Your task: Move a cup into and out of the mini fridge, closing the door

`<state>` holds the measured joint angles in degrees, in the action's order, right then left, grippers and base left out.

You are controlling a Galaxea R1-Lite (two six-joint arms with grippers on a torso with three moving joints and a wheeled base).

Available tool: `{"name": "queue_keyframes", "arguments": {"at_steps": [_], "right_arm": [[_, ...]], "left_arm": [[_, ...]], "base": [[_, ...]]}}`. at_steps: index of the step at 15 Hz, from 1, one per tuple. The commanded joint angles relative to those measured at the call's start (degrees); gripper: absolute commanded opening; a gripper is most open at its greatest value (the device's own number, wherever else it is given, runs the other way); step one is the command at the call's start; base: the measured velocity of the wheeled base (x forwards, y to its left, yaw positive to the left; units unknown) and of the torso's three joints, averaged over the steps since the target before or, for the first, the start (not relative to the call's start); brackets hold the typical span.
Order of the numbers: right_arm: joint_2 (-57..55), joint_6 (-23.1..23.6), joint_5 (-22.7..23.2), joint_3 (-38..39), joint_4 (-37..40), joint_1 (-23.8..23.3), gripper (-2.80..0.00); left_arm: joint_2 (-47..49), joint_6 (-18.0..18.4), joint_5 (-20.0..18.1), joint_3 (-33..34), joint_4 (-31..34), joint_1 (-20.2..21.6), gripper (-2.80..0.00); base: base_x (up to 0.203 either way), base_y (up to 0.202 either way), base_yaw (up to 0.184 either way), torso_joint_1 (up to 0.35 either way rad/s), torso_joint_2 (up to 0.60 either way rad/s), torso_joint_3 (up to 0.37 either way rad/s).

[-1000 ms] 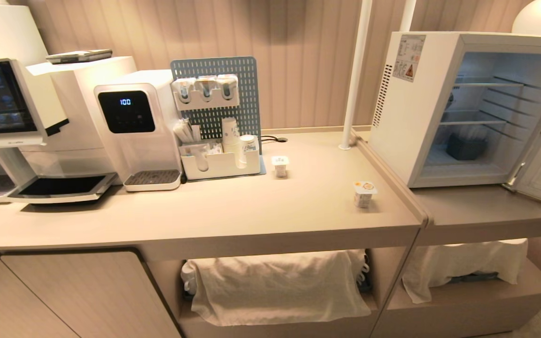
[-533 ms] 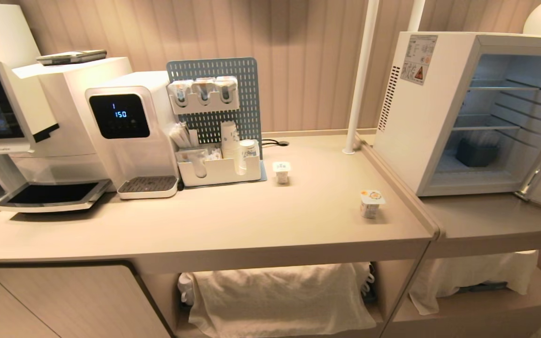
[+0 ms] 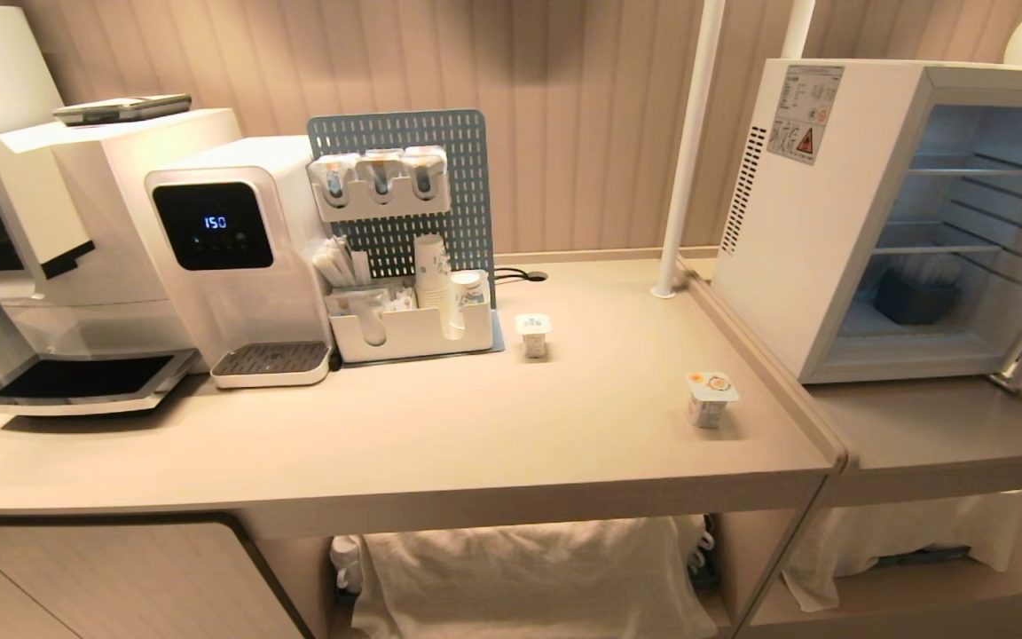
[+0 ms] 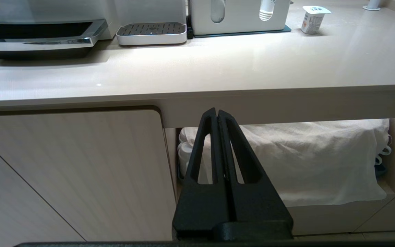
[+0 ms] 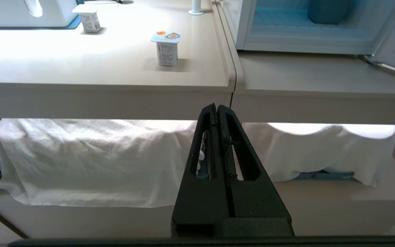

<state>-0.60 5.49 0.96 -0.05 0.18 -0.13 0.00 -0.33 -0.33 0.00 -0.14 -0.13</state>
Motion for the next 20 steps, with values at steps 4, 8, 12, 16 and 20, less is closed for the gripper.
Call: {"name": "queue_keyframes", "arguments": {"at_steps": [4, 8, 12, 16, 20], "right_arm": [[0.6, -5.8, -0.9, 0.0, 0.3, 0.0, -2.8], [-8.0, -6.6, -1.5, -13.8, 0.7, 0.1, -2.8], [-35.3, -7.3, 0.5, -26.2, 0.5, 0.7, -2.8], [-62.9, -5.3, 12.3, -27.1, -6.7, 0.2, 0.0], [-94.3, -2.0, 17.8, -21.6, -38.9, -2.2, 0.0]], "left_arm": [[0.0, 0.0, 0.0, 0.0, 0.0, 0.0, -2.8], [0.0, 0.0, 0.0, 0.0, 0.0, 0.0, -2.8], [0.1, -0.1, 0.0, 0.0, 0.0, 0.0, -2.8], [0.1, -0.2, 0.0, 0.0, 0.0, 0.0, -2.8], [0.1, -0.3, 0.1, 0.0, 0.0, 0.0, -2.8]], "base": [[0.0, 0.0, 0.0, 0.0, 0.0, 0.0], [0.0, 0.0, 0.0, 0.0, 0.0, 0.0], [0.0, 0.0, 0.0, 0.0, 0.0, 0.0], [0.0, 0.0, 0.0, 0.0, 0.0, 0.0], [0.0, 0.0, 0.0, 0.0, 0.0, 0.0]]}}
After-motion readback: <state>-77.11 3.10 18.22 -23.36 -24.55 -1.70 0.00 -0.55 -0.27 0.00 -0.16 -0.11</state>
